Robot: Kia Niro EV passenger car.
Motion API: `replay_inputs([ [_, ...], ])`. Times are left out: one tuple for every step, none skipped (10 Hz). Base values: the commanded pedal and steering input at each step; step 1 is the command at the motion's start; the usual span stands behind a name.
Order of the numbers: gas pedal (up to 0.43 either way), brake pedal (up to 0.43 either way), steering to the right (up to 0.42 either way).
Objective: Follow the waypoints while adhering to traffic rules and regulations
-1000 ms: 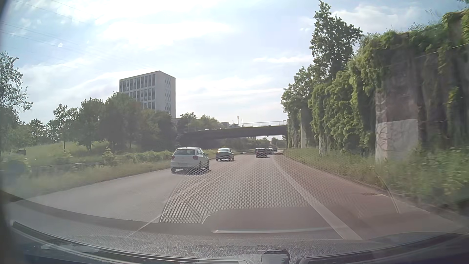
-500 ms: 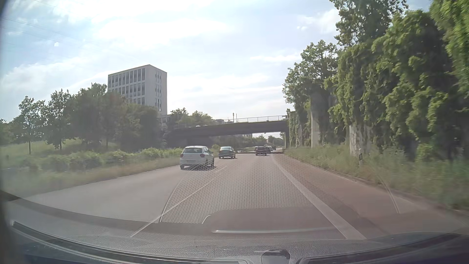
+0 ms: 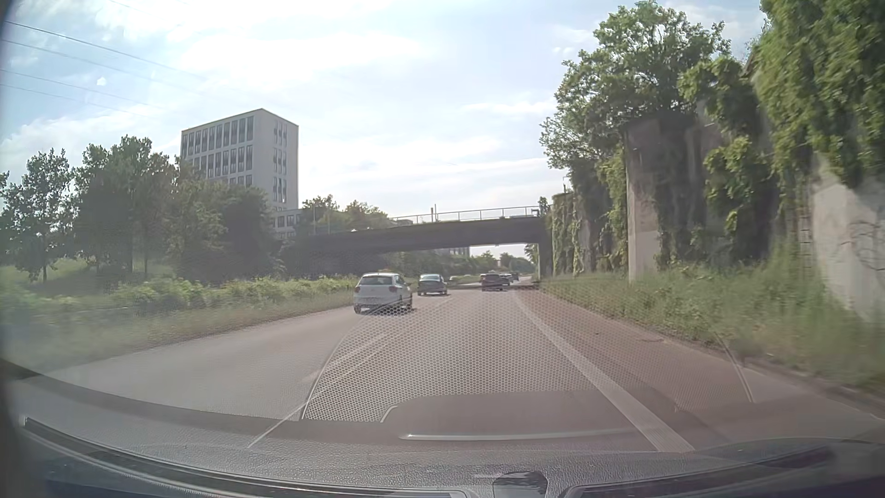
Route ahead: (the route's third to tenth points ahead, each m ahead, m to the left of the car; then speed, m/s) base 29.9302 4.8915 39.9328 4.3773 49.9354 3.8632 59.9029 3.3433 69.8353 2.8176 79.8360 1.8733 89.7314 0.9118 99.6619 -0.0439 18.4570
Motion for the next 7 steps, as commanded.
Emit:
replay_inputs([
  [0.197, 0.000, 0.004],
  [0.209, 0.000, 0.004],
  [0.209, 0.000, 0.004],
  [0.209, 0.000, 0.003],
  [0.209, 0.000, 0.003],
  [0.209, 0.000, 0.003],
  [0.220, 0.000, 0.003],
])
